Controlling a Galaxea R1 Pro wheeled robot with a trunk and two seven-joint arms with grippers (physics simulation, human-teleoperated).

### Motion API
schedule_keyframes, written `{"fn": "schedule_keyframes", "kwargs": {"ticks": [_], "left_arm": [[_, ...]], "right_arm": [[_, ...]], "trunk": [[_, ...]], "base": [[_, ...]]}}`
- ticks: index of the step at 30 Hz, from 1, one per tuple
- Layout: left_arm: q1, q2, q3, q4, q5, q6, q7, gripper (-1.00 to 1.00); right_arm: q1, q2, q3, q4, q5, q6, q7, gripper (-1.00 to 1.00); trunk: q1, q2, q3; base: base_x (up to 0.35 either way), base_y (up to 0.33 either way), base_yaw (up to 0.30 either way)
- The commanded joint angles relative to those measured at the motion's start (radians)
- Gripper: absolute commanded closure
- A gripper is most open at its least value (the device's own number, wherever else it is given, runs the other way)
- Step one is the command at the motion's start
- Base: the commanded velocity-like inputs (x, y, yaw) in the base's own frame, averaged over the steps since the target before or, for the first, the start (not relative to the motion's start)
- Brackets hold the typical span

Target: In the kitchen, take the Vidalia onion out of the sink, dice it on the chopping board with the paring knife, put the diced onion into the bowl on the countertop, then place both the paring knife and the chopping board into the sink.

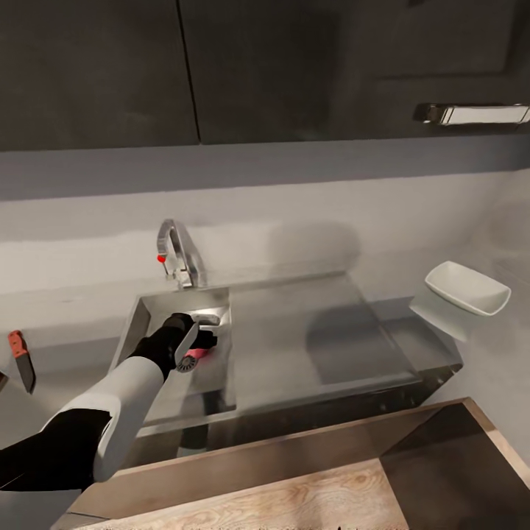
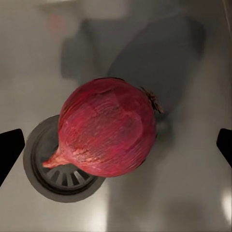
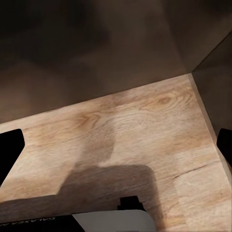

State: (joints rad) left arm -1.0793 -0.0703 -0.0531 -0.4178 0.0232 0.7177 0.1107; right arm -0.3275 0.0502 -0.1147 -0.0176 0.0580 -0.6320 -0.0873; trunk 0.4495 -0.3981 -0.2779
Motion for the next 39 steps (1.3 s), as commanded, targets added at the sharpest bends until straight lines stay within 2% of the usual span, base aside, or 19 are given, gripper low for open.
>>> {"fn": "schedule_keyframes", "kwargs": {"ticks": [1,25,39], "left_arm": [[0.000,0.001,-0.005,-0.001,0.003,0.005,0.004,-1.00],[0.000,0.004,-0.005,0.007,0.001,0.005,0.004,-1.00],[0.000,0.006,-0.005,0.007,0.000,0.005,0.004,-1.00]], "right_arm": [[-0.001,0.000,-0.006,0.001,0.006,-0.003,-0.003,-1.00],[-0.001,0.000,-0.006,0.001,0.006,-0.003,-0.003,-1.00],[-0.001,0.000,-0.005,0.001,0.006,-0.003,-0.003,-1.00]], "trunk": [[0.000,-0.002,-0.003],[0.000,-0.002,-0.040],[0.000,-0.002,-0.043]], "base": [[0.002,-0.001,0.000],[0.000,0.000,0.000],[0.069,0.000,0.000]]}}
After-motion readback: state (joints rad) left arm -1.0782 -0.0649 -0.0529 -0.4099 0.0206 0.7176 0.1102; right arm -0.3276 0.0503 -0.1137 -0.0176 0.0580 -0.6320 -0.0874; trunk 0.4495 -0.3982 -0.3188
